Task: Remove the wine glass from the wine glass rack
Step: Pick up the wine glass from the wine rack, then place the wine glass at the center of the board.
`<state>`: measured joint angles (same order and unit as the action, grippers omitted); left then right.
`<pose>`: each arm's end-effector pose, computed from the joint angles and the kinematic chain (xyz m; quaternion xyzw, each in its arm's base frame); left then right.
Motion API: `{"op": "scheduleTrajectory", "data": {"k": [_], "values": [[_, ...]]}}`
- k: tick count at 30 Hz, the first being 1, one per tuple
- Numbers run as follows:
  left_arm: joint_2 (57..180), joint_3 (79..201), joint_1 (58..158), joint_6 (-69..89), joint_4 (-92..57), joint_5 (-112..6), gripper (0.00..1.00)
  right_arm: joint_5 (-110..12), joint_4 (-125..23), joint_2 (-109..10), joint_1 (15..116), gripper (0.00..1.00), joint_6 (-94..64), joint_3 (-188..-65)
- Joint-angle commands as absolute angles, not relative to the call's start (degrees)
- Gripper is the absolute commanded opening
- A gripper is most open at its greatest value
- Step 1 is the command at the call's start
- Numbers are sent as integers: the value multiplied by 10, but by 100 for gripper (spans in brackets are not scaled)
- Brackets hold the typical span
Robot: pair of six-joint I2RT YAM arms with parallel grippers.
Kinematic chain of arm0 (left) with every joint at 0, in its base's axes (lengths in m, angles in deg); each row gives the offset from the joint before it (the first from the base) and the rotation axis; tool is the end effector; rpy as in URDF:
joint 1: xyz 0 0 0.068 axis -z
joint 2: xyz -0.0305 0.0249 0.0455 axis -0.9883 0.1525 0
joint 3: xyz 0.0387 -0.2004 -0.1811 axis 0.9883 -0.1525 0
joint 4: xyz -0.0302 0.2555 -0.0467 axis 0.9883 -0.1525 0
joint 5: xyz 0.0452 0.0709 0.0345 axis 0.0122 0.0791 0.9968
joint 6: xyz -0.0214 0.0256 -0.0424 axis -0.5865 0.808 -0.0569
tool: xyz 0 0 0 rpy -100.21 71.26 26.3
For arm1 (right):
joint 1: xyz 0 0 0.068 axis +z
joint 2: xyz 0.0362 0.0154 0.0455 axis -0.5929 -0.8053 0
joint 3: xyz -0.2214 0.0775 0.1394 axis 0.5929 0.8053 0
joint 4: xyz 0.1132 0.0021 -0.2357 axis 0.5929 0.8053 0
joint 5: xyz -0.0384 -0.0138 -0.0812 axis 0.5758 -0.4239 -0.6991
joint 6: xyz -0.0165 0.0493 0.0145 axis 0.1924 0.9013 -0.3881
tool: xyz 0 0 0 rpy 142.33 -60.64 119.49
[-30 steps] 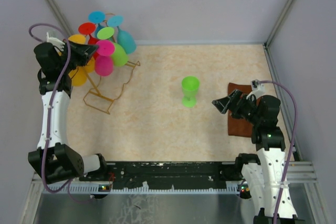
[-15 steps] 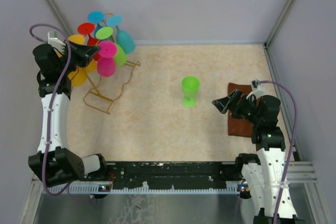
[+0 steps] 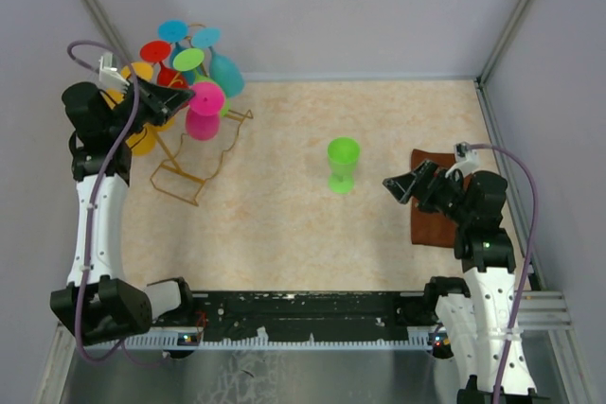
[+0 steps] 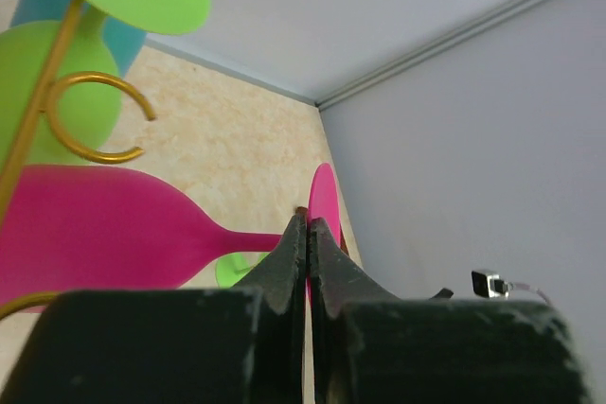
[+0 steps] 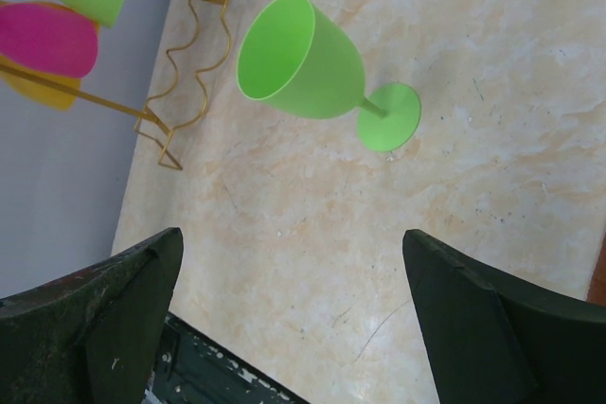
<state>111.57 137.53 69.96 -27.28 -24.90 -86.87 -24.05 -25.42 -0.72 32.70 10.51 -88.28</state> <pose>0.2652 0.0285 0.4192 -0.1277 0.7117 -0.4548 0.5200 0.1345 0.0108 0.2976 0.0911 0.8028 0.3610 0.4658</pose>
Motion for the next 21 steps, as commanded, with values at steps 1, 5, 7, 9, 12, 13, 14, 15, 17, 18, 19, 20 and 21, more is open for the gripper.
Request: {"op": "scheduleTrajectory", "data": {"k": [1,5,7,9,12,13,14,15,17,18,19,20,21], "values": [[1082,1367,724,-215,-194,-922,0,-230,-293,4,322,99,118,-910],[1068,1359,777,-144,-189,-936,0,-221,-321,17,322,99,129,-903],[1066,1359,810,-113,-192,-943,0,-215,-336,26,322,99,134,-898],[1069,1358,840,-95,-192,-952,0,-206,-353,32,322,99,141,-893],[1071,1354,873,-74,-198,-964,0,-187,-379,36,322,99,153,-886],[1069,1351,884,-63,-202,-963,0,-179,-383,36,322,99,156,-886],[1067,1347,894,-53,-204,-962,0,-168,-389,36,322,99,156,-885],[1064,1343,903,-45,-205,-963,0,-158,-395,36,322,99,158,-883],[1060,1334,922,-35,-205,-963,0,-136,-418,36,322,99,167,-879],[1058,1328,932,-34,-205,-963,0,-124,-432,36,322,99,176,-875],[1057,1320,943,-34,-203,-963,0,-110,-451,36,322,99,186,-870],[1054,1310,957,-37,-201,-963,0,-96,-468,35,322,99,197,-866],[1052,1299,969,-39,-197,-962,0,-83,-488,34,322,99,210,-862]]}}
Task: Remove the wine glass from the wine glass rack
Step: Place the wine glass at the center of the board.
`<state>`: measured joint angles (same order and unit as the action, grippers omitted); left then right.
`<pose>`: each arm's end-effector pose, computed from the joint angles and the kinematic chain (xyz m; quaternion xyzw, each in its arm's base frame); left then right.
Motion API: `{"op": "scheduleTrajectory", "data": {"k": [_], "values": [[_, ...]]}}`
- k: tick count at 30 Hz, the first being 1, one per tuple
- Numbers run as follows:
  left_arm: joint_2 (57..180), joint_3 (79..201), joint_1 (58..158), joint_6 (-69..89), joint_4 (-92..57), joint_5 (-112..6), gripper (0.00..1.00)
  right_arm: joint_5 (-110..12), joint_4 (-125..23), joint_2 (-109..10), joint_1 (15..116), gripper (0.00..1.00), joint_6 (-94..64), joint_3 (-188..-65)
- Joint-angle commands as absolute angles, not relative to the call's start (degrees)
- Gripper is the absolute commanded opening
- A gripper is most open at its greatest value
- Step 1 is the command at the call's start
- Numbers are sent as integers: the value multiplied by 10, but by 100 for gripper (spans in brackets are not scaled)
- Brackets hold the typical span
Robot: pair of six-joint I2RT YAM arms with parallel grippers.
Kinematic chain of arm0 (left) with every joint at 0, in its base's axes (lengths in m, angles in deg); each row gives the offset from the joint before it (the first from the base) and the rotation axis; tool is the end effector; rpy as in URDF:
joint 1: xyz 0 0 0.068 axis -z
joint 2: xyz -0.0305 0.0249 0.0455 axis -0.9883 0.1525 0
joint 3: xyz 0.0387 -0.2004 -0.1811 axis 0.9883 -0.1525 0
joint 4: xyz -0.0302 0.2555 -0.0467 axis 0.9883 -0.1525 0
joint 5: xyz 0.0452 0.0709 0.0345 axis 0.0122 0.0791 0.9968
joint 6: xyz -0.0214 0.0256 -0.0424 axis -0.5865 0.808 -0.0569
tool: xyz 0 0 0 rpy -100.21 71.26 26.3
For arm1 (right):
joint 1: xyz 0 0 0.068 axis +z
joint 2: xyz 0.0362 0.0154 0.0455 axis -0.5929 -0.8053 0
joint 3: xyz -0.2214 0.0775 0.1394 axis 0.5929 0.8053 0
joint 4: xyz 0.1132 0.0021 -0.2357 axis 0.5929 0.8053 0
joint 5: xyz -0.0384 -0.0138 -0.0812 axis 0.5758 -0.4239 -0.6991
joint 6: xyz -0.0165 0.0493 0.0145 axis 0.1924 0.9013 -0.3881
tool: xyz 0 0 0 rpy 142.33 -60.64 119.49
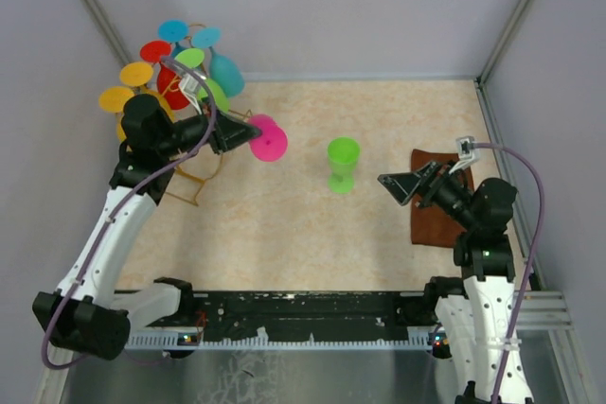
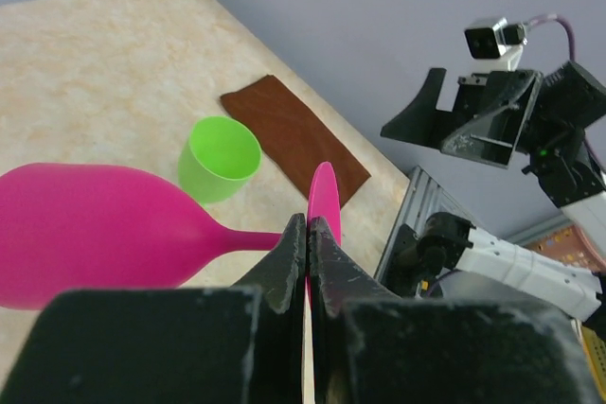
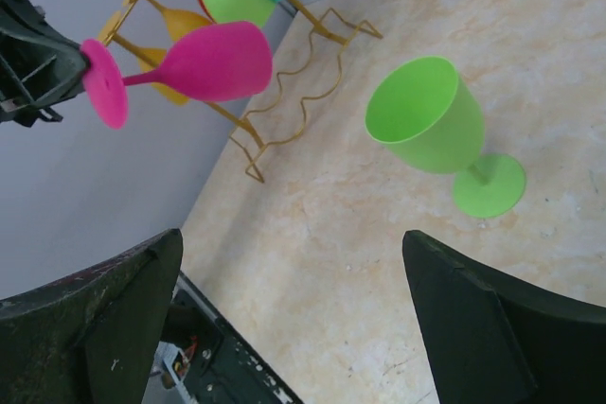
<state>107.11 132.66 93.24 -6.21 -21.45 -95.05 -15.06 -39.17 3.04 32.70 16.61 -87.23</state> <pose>0.2328 -0.0775 0.4144 0.2080 0.6778 -0.5016 0.4956 0.1253 0.0158 0.3232 0.0196 0.7290 0.4403 0.5237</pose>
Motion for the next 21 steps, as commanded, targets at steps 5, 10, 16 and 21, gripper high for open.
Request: {"op": "scheduleTrajectory", "data": {"k": [5,10,16,21], "values": [[1026,1240,1014,-47,-180,-949,0,-21,-560,16,323,97,269,-850],[994,1174,1047,-101,-106,-934,0,13,-591,-27,359,90,306,-859],[996,1162,1115,-104,-102,-886,0,-78,-555,-65,513,86,238,-902],[1000,1155,1162,-109,-89,-844,0,-137,-586,-99,609,76,230,-910]]}}
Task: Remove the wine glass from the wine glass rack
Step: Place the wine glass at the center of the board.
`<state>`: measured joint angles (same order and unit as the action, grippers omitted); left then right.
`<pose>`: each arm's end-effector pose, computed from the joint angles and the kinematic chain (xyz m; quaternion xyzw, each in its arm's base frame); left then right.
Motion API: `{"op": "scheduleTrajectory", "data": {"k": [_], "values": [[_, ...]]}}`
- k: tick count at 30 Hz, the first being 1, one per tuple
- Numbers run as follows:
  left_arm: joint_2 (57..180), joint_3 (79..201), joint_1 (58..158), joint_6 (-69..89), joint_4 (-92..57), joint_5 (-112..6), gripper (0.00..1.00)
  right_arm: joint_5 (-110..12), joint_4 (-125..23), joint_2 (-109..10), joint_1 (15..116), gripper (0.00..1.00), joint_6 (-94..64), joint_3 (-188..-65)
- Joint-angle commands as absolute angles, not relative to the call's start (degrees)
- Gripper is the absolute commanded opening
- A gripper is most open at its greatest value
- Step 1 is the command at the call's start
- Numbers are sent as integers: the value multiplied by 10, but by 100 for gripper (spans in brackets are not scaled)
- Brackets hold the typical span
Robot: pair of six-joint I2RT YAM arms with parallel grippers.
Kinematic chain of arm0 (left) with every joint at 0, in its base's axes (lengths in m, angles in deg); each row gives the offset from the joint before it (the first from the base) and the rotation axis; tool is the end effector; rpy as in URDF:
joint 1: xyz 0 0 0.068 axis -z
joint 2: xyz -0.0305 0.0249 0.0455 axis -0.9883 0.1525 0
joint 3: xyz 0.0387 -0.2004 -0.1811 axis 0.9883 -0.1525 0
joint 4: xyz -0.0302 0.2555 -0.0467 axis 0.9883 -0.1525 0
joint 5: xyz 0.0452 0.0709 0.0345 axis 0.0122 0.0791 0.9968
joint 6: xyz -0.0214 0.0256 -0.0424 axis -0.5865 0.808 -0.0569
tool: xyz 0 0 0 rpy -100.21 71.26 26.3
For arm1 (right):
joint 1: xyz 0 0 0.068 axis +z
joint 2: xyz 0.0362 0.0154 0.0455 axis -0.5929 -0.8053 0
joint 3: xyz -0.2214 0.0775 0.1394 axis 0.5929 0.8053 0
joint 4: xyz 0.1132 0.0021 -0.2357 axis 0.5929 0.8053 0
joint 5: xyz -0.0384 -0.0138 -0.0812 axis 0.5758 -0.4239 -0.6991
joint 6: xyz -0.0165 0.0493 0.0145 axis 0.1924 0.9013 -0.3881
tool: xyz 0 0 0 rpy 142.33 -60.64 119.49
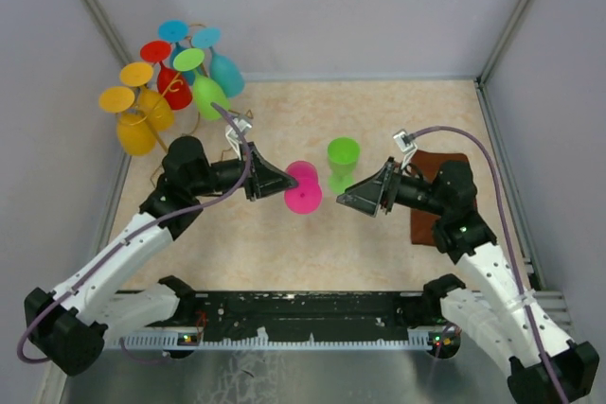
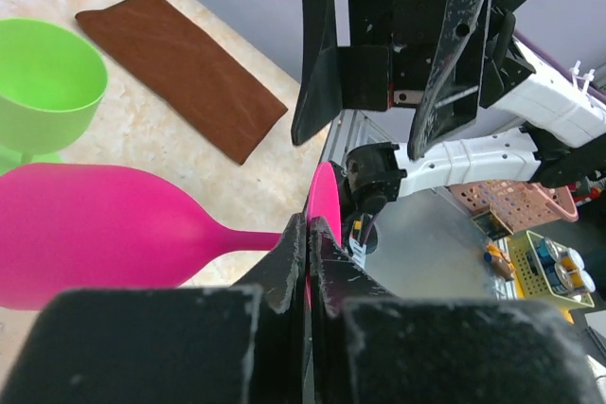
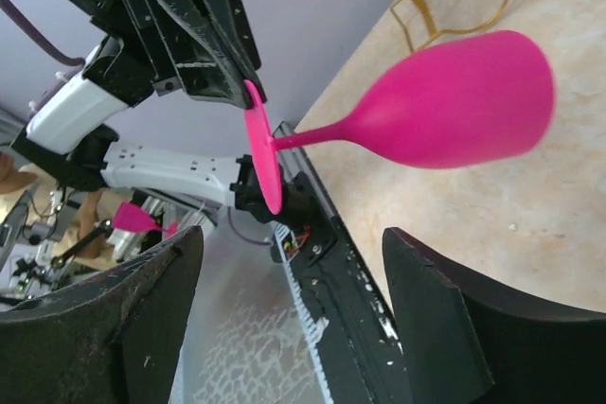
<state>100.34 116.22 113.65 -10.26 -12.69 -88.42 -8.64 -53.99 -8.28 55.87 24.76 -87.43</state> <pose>0.1786 -0.1425 0.3556 0.2630 0.6631 -0.5710 0.4064 0.1459 0.0799 0.3256 -0.1276 0.7006 0.5933 0.3754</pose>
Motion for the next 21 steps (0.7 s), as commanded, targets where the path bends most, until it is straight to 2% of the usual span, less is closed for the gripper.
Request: {"op": "scheduleTrajectory", "data": {"k": [1,12,21], "values": [[1002,1155,1171,-109,-89,-841,0,-141,-591,-106,624,74,231,-912],[1009,1152,1210,-113,-84,-809,0,-143,-633,-155,688,41,231,-919],[1010,1151,1215,-107,-96,-810,0,-138,-650,-153,692,0,234,-918]]}}
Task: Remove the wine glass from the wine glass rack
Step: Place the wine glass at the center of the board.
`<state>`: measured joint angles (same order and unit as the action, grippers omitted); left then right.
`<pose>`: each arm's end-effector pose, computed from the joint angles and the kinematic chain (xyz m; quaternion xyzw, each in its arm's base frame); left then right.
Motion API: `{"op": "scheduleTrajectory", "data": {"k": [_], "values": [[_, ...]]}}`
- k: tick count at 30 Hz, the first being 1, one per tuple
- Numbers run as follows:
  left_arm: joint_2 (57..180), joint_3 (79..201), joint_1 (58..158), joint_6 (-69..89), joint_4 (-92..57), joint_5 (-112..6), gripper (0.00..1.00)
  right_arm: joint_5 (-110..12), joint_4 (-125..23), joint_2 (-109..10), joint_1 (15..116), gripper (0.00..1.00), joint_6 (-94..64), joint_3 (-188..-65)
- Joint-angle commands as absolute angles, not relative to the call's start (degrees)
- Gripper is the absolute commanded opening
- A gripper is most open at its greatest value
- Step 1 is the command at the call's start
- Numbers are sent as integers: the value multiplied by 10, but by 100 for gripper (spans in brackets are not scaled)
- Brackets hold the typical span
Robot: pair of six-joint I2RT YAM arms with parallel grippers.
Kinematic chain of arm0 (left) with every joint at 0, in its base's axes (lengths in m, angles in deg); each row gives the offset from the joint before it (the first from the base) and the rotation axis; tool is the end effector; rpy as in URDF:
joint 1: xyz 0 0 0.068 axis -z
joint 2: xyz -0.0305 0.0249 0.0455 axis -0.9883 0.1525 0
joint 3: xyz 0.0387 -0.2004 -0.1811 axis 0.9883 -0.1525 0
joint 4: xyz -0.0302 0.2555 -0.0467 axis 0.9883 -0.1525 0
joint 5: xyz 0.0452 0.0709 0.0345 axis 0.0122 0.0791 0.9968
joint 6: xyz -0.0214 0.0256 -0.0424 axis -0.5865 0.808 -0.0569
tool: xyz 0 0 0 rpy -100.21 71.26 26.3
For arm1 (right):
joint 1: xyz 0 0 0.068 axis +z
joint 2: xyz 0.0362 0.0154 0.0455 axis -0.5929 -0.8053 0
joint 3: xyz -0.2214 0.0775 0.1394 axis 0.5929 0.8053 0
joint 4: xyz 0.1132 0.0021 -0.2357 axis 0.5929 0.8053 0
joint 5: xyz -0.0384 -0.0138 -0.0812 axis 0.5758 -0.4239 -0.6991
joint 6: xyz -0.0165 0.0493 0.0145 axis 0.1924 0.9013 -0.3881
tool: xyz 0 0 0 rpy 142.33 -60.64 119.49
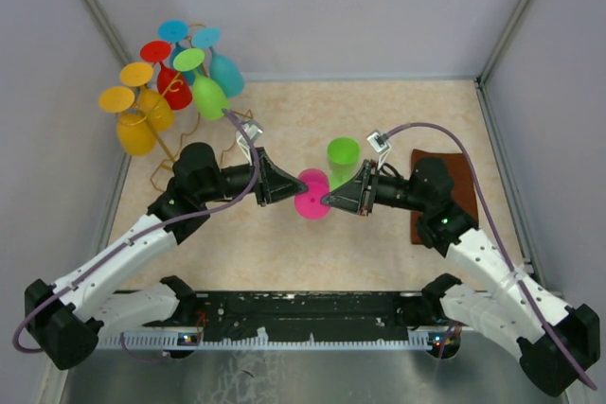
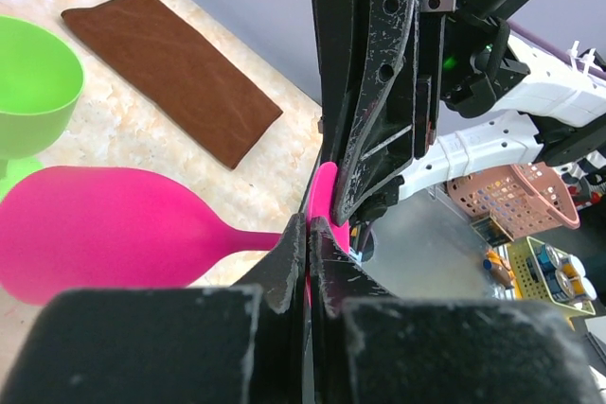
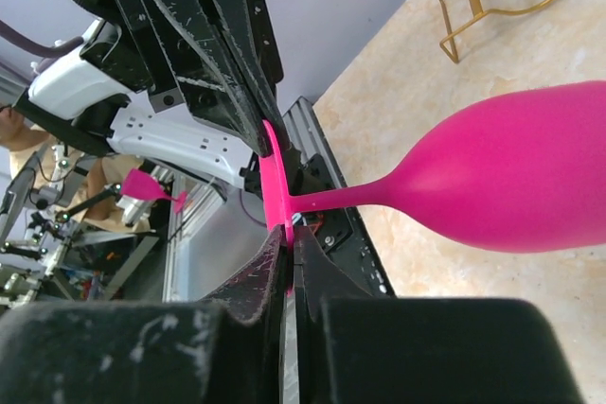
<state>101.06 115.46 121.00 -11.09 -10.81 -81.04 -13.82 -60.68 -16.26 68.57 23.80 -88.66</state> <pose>0.1660 -0.1655 0.3515 0.2597 0.6630 -0.5735 0.4050 0.1524 0.1248 0.3223 -0.1794 0.6899 0.6131 0.3406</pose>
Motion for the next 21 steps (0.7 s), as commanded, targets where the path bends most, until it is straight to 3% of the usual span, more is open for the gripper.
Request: {"op": "scheduleTrajectory", "data": {"k": [1,7,21], "values": [[1009,1150,1215,-106,-102,-817,2,-140,-650,-149,692,0,234,-919],[992,1149,1220,-102,-137,-859,25,-145,-658,-125,692,0,229,-919],[1000,1171,1242,-105,-143,-881,26,-143,-679,-110,692,0,233,-921]]}}
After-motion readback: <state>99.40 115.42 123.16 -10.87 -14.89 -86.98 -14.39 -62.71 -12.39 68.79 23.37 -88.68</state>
